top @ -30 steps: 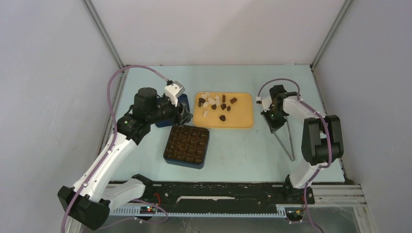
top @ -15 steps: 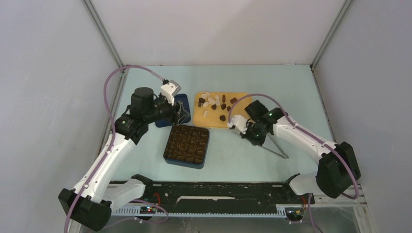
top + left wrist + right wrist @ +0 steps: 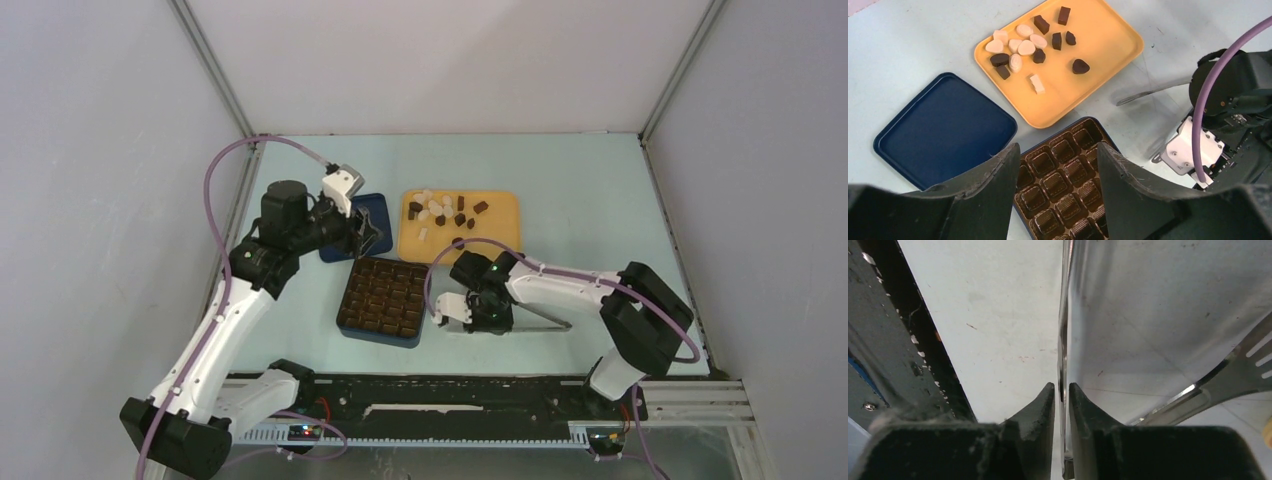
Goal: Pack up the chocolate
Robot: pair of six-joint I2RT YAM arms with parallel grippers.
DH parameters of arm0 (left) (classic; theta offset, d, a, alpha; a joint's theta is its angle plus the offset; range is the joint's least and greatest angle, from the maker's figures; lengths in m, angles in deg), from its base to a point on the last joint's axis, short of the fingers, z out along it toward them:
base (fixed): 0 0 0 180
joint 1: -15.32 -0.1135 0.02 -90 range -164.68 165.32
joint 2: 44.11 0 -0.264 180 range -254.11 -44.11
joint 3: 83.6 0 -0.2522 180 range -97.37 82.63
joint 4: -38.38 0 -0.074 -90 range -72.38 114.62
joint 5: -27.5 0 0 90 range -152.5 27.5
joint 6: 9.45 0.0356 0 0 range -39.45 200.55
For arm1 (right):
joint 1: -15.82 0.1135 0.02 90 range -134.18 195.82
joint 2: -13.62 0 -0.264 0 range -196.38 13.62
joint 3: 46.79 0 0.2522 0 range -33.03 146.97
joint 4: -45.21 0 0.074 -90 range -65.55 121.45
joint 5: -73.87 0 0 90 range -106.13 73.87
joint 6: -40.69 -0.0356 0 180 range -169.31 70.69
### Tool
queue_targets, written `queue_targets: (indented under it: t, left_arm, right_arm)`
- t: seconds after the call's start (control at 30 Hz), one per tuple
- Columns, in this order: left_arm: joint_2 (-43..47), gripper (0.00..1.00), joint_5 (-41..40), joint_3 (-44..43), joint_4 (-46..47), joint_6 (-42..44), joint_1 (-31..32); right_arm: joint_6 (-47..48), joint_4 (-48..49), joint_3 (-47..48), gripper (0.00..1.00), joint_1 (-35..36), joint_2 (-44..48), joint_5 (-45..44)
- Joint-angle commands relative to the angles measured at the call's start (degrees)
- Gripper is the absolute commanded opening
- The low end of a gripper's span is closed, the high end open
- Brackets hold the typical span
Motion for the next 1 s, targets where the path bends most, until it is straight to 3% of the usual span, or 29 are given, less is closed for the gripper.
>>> queue_targets:
  t: [0.0,0.1,0.2,0.37,0.5,0.53,0.6,0.77,0.83,0.97]
  left_arm:
    - [0.66,0.62,3.81,1.34,-0.08,3.07,-0.35]
    - [-0.48,0.62,6.36,1.42,0.09,4.41,0.21]
    - [-3.34,0.62,6.76,-1.04,-1.59,8.02,4.56]
    - [-13.31,0.62,1.22,-8.61,-8.78,19.64,19.31]
    - [-23.21,0.67,-2.29,-12.86,-9.54,26.17,28.48]
    - [-26.32,0.68,-3.11,-14.56,-9.11,26.44,30.04]
    - [-33.08,0.67,-2.96,-19.5,-9.99,27.29,32.5]
    - [-50.63,0.56,-5.72,-35.37,-13.45,30.74,36.54]
    - [-54.29,0.52,-6.54,-38.47,-14.65,32.15,36.97]
    - [-57.58,0.48,-9.03,-38.84,-13.04,35.05,37.34]
  right_arm:
    - [1.08,0.53,0.3,0.31,-1.48,1.74,0.87]
    - [1.56,-2.13,0.3,0.56,-6.39,9.1,7.87]
    - [2.51,-4.02,0.73,0.62,-13.55,18.57,15.25]
    - [1.51,-7.75,4.51,0.63,-30.8,29.94,27.52]
    - [-7.85,-3.97,4.2,0.62,-49.33,35.56,42.36]
    - [-10.22,-3.11,3.54,0.62,-56.41,36.53,48.76]
    - [-14.45,-1.56,2.8,0.61,-64.05,37.04,55.52]
    - [-22.25,2.12,-3.33,0.56,-86.58,34.28,78.9]
    - [-16.89,-2.34,-3.29,0.57,-91.04,33.05,80.75]
    - [-13.34,-4.79,-3.12,0.57,-94.23,34.07,76.11]
